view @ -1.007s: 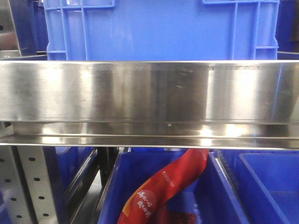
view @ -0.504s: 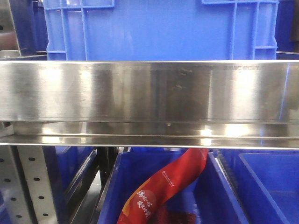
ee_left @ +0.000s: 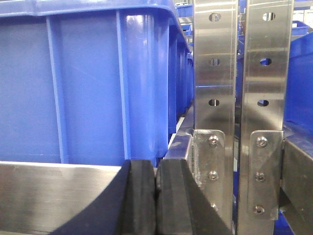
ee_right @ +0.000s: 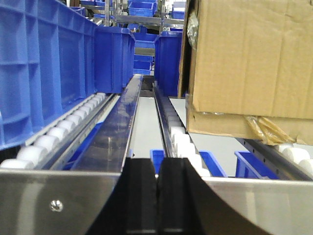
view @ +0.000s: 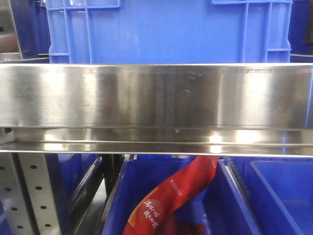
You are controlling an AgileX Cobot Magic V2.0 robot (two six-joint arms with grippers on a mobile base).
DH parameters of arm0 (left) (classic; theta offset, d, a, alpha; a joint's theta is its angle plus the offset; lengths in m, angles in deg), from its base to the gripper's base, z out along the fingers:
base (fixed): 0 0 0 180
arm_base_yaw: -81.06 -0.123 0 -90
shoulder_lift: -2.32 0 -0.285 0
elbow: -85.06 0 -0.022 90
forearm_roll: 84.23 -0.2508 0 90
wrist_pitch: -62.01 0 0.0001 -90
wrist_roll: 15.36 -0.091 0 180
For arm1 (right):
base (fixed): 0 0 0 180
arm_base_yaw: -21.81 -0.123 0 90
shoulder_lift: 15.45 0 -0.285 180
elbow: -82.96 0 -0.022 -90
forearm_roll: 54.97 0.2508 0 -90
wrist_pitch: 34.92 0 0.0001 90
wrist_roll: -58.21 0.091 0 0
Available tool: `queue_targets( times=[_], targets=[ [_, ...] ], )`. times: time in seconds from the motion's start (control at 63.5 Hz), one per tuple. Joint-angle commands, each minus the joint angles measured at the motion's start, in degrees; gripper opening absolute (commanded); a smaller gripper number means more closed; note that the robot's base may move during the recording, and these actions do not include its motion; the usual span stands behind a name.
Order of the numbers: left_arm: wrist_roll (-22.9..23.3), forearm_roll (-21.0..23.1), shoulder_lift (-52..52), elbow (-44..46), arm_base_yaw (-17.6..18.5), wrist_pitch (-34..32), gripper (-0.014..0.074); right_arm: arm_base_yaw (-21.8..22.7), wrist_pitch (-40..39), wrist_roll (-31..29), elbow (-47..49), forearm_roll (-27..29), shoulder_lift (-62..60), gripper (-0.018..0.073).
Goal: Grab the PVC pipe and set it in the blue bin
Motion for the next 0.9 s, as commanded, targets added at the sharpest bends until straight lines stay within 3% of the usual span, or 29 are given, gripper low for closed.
queue_targets(
  times=[0.0,0.142,0.677,0.881],
  targets=[
    [0.3,-0.2,0.2,0.1,-0.1,-0.6,-0.0111,0.4,-2.8,0.3,-1.0,-0.9,-0.1,-0.0163],
    [0.3,-0.2,0.2,0.1,-0.1,-0.6,-0.0111,0.4,-6.0,0.3,-1.6,-0.9,-0.1,-0.0163],
    [0.3,-0.2,0.2,0.1,-0.1,-0.6,-0.0111,0.4,-6.0,0.3,-1.6,-0.9,-0.1,-0.0163],
    [0.3,-0.2,0.2,0.1,-0.1,-0.6,-0.0111,-3.0,-6.4,0.3,-1.6,-0.9,-0.1,-0.0163]
  ],
)
